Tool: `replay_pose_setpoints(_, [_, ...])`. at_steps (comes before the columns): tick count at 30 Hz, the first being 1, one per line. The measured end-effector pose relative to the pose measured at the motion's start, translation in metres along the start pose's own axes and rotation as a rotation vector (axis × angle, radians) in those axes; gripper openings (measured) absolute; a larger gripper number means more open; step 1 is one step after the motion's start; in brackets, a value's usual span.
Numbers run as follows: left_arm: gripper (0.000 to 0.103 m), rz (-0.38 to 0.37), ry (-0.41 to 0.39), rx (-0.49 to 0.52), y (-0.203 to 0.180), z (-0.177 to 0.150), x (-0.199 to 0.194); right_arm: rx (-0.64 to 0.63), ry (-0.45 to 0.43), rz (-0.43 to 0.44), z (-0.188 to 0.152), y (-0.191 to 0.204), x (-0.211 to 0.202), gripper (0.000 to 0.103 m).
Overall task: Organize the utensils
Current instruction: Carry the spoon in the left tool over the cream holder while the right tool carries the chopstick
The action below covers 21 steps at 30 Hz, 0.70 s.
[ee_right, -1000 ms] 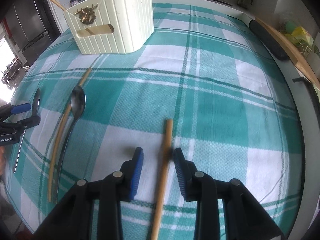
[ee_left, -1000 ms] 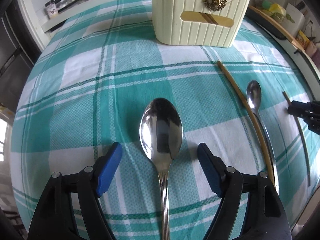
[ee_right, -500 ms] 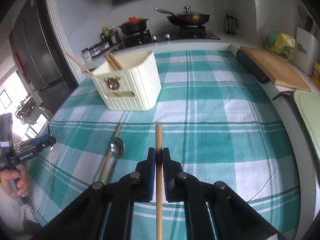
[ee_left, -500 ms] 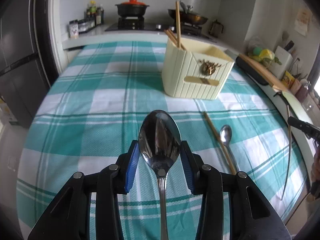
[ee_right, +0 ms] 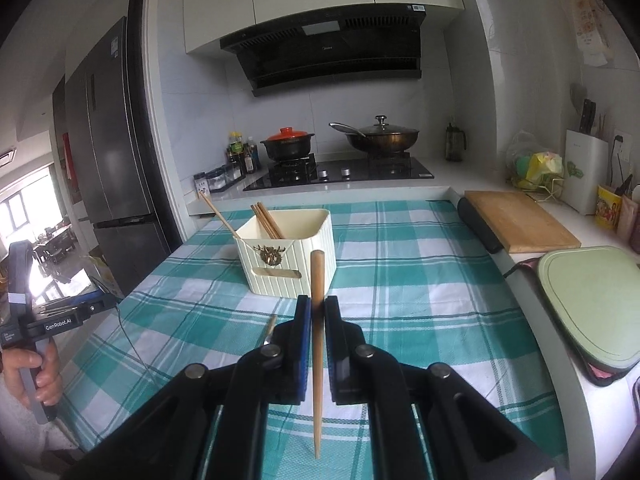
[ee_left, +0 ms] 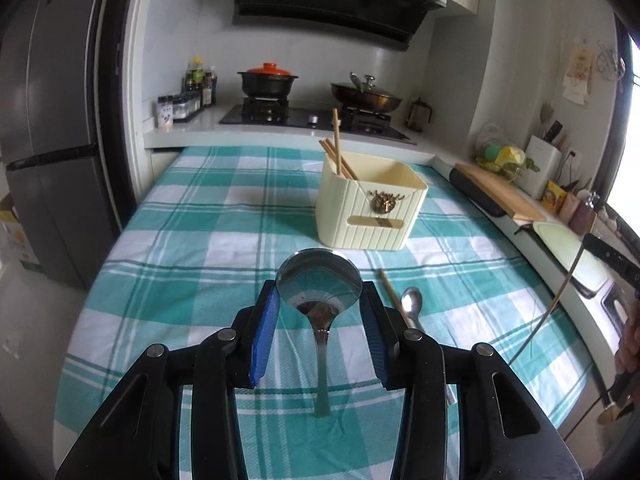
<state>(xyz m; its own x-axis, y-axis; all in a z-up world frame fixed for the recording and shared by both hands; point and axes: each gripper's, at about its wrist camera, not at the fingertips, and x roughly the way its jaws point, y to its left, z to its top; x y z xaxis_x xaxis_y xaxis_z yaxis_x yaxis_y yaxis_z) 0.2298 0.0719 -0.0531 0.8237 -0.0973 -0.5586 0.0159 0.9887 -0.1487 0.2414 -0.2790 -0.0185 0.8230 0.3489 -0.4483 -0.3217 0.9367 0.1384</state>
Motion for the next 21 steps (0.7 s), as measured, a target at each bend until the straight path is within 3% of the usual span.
replay_pose_setpoints(21, [0.041,0.040,-0.024,0.072,-0.021,0.017,-0.005,-0.041,0.002,0.004,0.005,0.017,0.005,0.007])
